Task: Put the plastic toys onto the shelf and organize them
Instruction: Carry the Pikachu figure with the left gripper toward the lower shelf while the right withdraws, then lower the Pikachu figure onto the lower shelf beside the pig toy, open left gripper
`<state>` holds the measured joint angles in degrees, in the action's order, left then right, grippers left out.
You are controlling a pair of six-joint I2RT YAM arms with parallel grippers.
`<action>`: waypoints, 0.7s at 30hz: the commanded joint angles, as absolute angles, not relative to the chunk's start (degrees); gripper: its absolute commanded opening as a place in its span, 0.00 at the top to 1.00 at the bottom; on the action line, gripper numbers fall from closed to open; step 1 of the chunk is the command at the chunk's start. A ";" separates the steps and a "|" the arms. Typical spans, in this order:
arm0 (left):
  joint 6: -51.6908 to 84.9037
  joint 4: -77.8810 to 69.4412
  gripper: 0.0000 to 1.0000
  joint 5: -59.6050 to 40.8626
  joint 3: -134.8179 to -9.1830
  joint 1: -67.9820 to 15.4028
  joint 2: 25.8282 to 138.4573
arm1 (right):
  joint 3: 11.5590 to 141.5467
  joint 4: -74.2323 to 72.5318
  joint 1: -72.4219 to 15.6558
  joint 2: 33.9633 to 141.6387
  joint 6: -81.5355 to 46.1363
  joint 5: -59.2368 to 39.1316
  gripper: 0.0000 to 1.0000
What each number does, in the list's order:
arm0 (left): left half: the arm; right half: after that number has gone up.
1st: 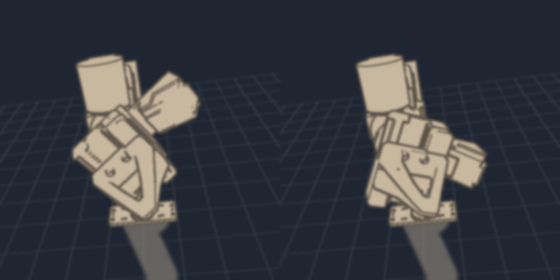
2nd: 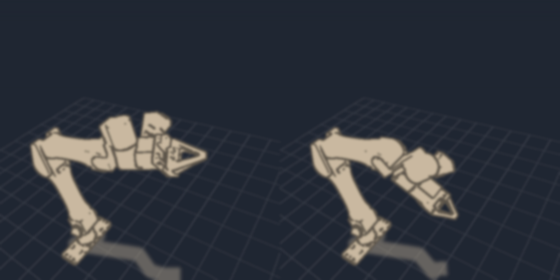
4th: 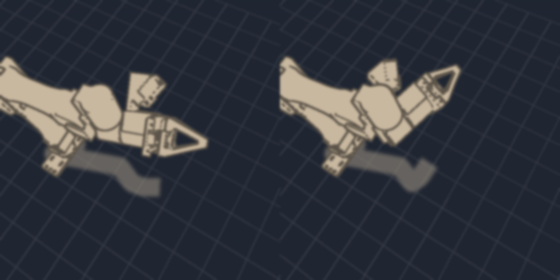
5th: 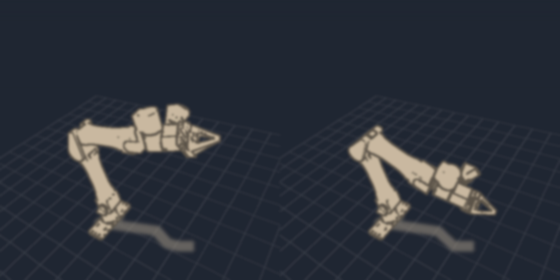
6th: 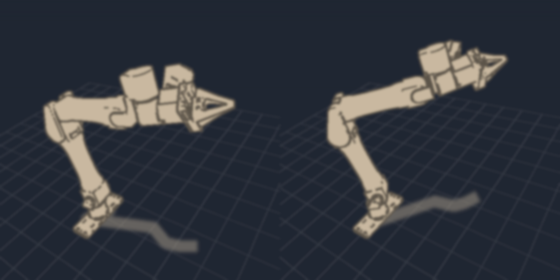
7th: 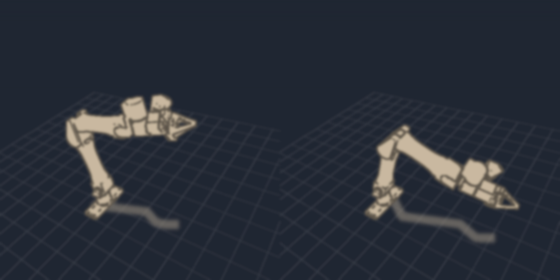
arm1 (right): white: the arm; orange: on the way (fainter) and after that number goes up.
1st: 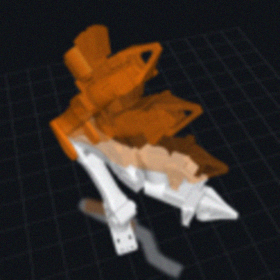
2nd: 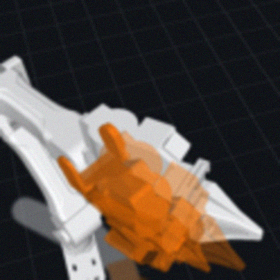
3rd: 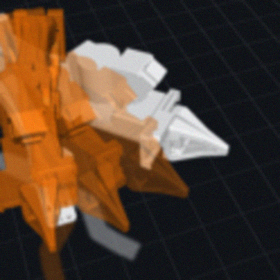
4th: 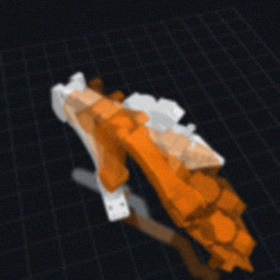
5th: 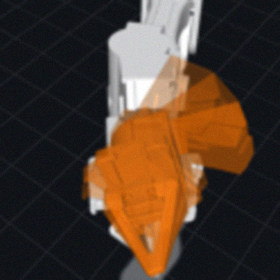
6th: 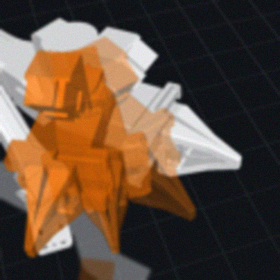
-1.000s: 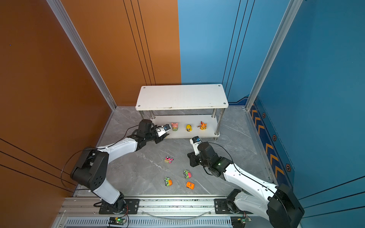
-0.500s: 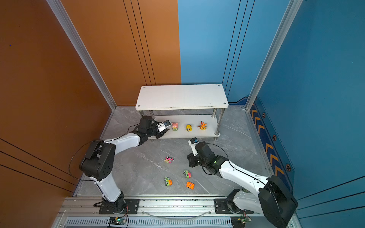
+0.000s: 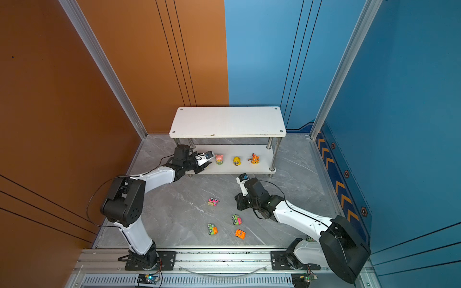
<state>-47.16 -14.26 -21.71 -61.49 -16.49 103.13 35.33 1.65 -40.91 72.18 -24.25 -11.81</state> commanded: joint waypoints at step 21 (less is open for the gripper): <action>-45.37 -17.50 0.53 -23.29 -63.49 -16.39 105.91 | 37.13 1.23 -40.96 72.57 -24.98 -11.95 0.93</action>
<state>-46.52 -16.60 -22.15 -62.19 -16.23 104.81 36.12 1.30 -40.91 72.58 -24.29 -11.84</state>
